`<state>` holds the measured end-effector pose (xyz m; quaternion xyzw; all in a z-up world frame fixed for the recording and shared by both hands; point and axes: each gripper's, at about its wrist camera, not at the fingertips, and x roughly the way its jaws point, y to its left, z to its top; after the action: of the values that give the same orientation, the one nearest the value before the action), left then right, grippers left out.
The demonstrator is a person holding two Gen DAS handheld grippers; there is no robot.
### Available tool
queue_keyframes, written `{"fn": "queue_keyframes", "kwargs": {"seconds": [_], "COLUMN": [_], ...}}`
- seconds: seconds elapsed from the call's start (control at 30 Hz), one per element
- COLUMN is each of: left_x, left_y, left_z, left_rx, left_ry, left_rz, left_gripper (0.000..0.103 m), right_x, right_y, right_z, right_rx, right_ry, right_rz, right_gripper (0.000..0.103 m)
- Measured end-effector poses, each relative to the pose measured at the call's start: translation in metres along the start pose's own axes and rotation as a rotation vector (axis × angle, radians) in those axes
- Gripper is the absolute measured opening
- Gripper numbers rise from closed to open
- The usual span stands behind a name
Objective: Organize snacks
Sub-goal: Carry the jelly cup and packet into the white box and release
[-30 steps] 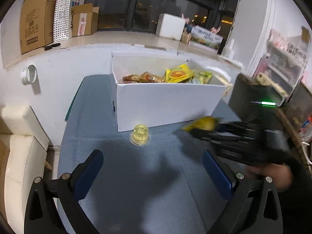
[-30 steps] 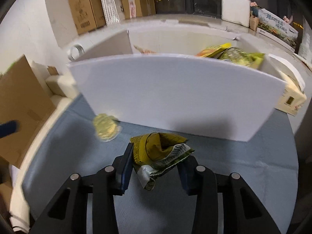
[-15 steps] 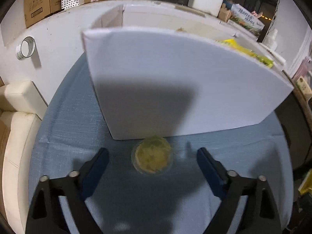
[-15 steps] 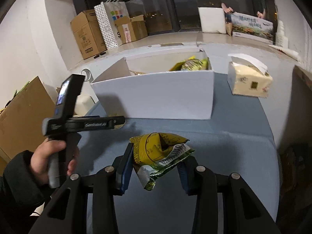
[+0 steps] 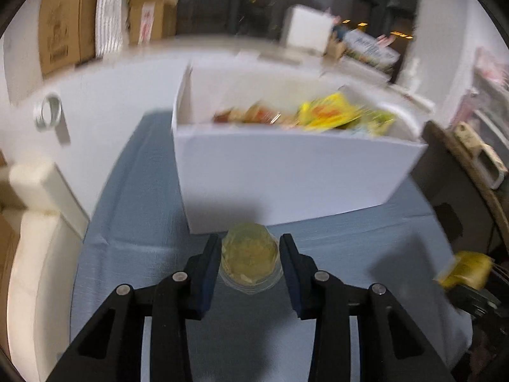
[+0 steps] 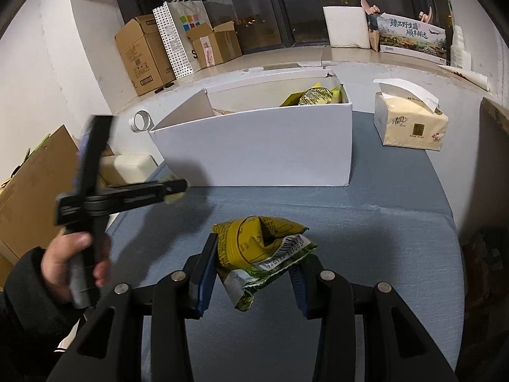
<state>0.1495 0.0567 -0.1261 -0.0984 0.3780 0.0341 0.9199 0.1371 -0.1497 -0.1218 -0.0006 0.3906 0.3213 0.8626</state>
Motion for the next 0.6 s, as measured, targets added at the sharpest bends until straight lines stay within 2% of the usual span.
{"fn": "queue_keyframes", "kwargs": {"seconds": [0.1,0.27,0.43,0.6], "left_x": [-0.034,-0.091,-0.108,-0.11], "left_y": [-0.006,-0.018,-0.024,-0.025], "left_z": [0.002,0.008,0.032,0.068], "left_rx": [0.033,0.091,0.121,0.149], "left_ry": [-0.069,-0.162,-0.204,-0.244], "left_rz": [-0.042,-0.068,-0.06,-0.043], "left_gripper": [0.042,0.042,0.042,0.042], "right_x": [-0.002,-0.006,-0.014,-0.022], "right_y": [0.002,0.009,0.016,0.026], "right_z": [0.001,0.002,0.011,0.045], "right_rx": [-0.007,-0.022,-0.04,-0.089], "right_ry": [-0.005,-0.012,-0.035,-0.083], "right_rz": [0.002,0.008,0.019,0.029], "right_gripper": [0.045,0.045,0.045,0.045]}}
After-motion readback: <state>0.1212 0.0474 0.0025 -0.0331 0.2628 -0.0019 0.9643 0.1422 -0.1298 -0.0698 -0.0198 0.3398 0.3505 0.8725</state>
